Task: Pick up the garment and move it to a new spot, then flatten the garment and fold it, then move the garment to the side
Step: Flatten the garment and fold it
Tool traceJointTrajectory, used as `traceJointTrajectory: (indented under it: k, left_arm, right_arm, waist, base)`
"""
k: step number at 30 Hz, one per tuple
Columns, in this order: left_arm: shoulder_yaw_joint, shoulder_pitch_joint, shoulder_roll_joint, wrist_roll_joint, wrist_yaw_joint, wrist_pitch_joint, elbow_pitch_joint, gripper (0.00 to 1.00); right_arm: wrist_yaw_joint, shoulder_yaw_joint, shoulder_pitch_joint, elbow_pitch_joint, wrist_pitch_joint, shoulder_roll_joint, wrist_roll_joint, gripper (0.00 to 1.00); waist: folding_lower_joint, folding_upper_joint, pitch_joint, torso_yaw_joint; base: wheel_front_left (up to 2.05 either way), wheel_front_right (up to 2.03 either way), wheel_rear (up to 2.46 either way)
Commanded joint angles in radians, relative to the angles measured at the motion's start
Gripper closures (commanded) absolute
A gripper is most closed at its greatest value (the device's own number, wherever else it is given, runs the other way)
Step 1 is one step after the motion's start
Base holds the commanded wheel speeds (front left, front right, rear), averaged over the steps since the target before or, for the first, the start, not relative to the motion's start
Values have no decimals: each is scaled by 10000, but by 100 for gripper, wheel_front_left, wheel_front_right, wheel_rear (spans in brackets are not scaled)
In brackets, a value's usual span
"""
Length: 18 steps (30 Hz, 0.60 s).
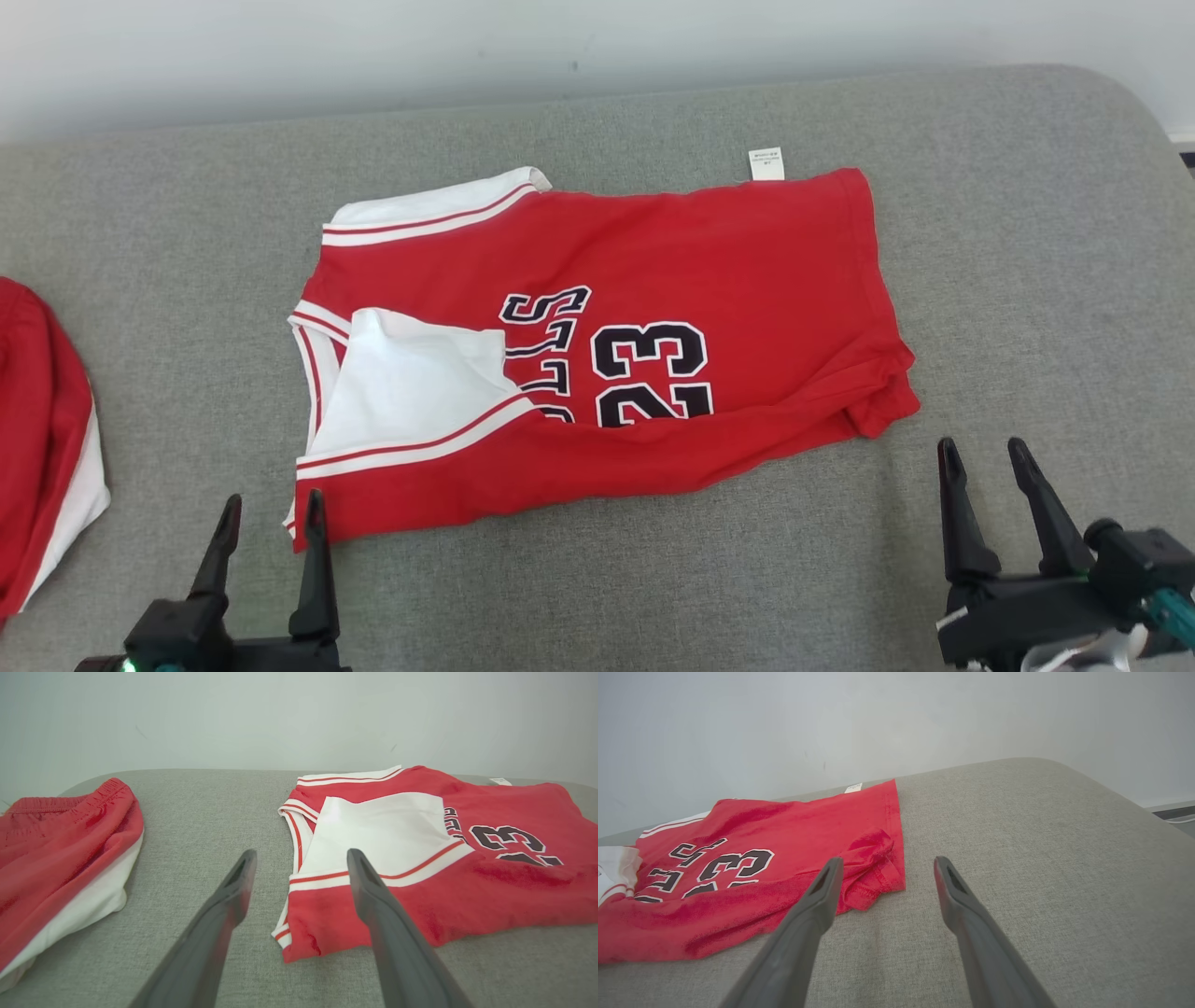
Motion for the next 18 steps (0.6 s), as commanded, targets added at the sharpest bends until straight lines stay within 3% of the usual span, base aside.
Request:
traceJointTrajectory:
  k: [1, 18]
  left_arm:
    - [-85, -169, 9, -108, -72, 193, 140, 0]
    - [-184, -1336, -480, -1266, -873, 1082, 1599, 0]
  right_arm:
    - [1, 22, -270, 105, 64, -79, 76, 0]
    - [1, 1333, -2733, 3182, 231, -898, 992, 0]
  waist:
    - [1, 1, 106, 2]
    - [1, 1, 1206, 260]
  base:
    - [0, 0, 0]
    - [0, 0, 0]
